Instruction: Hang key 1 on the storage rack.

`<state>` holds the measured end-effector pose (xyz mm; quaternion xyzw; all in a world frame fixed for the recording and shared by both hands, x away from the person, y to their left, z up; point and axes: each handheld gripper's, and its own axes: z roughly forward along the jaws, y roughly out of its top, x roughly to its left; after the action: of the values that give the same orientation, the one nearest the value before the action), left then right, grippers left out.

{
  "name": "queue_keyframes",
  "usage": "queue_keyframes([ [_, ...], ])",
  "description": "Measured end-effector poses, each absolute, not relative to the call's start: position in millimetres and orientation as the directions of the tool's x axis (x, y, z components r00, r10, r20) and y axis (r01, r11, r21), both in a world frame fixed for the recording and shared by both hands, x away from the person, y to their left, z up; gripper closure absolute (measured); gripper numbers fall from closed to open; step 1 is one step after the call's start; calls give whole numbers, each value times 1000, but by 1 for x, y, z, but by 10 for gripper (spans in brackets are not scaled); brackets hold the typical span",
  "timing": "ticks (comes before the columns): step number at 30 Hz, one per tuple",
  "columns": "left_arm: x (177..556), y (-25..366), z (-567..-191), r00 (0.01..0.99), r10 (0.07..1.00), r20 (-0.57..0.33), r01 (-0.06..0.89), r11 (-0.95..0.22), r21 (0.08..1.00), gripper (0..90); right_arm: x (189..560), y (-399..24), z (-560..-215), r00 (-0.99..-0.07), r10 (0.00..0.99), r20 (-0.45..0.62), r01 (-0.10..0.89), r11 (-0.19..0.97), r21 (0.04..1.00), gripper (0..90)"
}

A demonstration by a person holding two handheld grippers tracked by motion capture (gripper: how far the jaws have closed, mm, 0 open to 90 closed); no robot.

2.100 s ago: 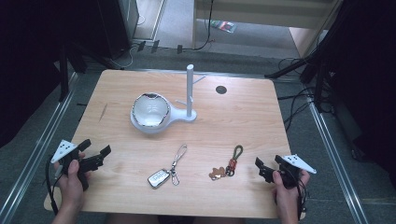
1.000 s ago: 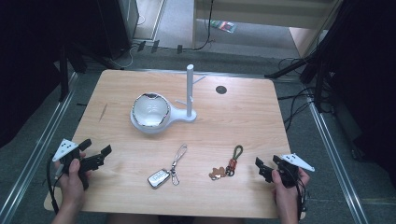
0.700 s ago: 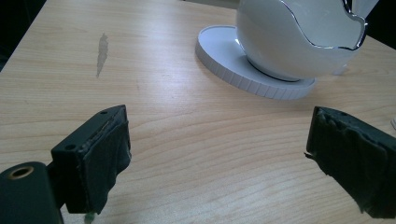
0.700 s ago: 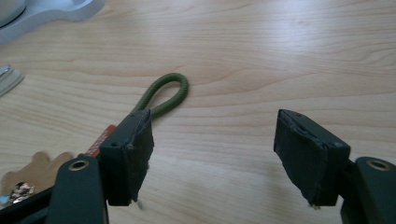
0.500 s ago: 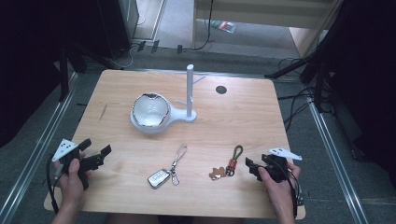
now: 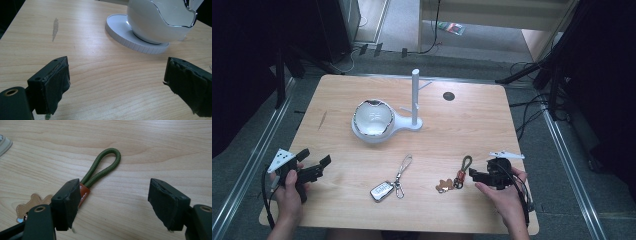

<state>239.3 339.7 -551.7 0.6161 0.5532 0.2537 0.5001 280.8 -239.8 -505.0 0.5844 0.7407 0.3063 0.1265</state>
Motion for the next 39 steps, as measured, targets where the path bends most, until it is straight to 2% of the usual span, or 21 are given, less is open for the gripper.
queue_keyframes([
  [5,239,340,-552,258,935,-242,426,115,897,69,287,-232,-501,-265,953,147,809,136,571,296],
  [13,240,340,-552,256,936,-242,428,115,896,69,298,-216,-500,-257,965,51,837,195,511,370],
  [25,240,340,-552,255,934,-251,428,124,895,69,313,-198,-495,-172,975,143,920,108,376,470],
  [39,240,341,-552,255,933,-253,430,125,894,69,325,-180,-494,-123,984,126,964,88,251,528],
])
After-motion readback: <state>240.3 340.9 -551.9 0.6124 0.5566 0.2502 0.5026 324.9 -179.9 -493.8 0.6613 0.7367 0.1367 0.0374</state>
